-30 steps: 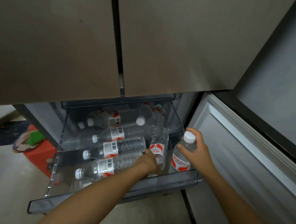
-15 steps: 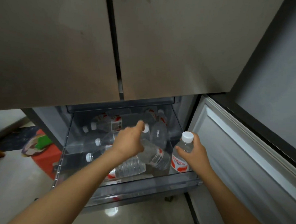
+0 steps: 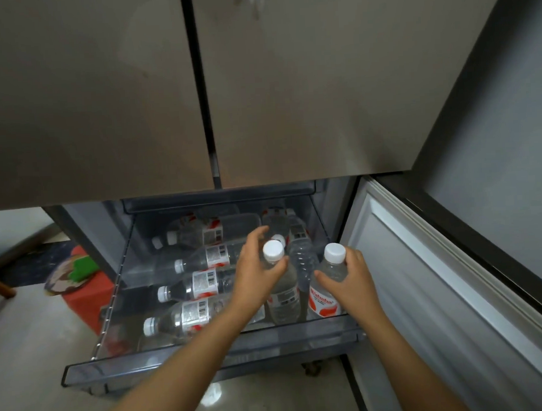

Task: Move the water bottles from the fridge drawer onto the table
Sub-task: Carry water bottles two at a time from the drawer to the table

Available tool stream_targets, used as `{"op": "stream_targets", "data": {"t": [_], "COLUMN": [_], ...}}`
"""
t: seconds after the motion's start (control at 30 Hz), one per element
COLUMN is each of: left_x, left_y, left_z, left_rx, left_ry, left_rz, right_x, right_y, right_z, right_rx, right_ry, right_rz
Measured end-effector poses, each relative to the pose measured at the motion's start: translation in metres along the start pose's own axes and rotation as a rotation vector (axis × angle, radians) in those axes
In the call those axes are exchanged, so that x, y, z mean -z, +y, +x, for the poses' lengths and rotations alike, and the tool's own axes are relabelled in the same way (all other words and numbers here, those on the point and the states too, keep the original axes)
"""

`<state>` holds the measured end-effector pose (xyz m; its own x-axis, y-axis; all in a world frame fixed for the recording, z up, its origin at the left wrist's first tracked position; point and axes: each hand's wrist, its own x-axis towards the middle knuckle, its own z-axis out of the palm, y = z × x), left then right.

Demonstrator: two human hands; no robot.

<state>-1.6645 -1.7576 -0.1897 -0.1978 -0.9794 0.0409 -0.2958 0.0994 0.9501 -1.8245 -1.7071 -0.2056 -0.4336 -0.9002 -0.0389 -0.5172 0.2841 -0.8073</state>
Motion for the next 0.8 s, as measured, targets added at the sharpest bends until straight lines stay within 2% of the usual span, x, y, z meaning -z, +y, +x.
{"op": "stream_targets", "data": {"t": [0.07,0.13,0.3,0.53,0.7,0.8], "left_x": [-0.011,-0.019,-0.025,-0.018,-0.014,-0.009], "left_y": [-0.007,-0.008,-0.014,-0.023,-0.025,-0.025], "left_z": [-0.005,-0.009,-0.02,-0.001,-0.002,-0.003], "left_rx": [0.101,0.147,0.04,0.129,0.094,0.122], "left_ry": [0.018,0.008,-0.139,-0.312,-0.273,-0.206], "left_rz": [0.029,0.165,0.261,0.219,0.211,0.104], "right_x": [-0.001,-0.002,0.001,0.006,0.006,0.007], "right_y": [0.0,0.001,0.008,0.013,0.012,0.013], "right_z": [-0.001,-0.001,-0.003,-0.001,-0.003,-0.006], "right_rx": [0.033,0.039,0.035,-0.028,-0.018,-0.004], "right_ry": [0.002,-0.009,-0.072,-0.175,-0.151,-0.148], "right_rz": [-0.06,-0.093,-0.147,-0.123,-0.124,-0.117]}}
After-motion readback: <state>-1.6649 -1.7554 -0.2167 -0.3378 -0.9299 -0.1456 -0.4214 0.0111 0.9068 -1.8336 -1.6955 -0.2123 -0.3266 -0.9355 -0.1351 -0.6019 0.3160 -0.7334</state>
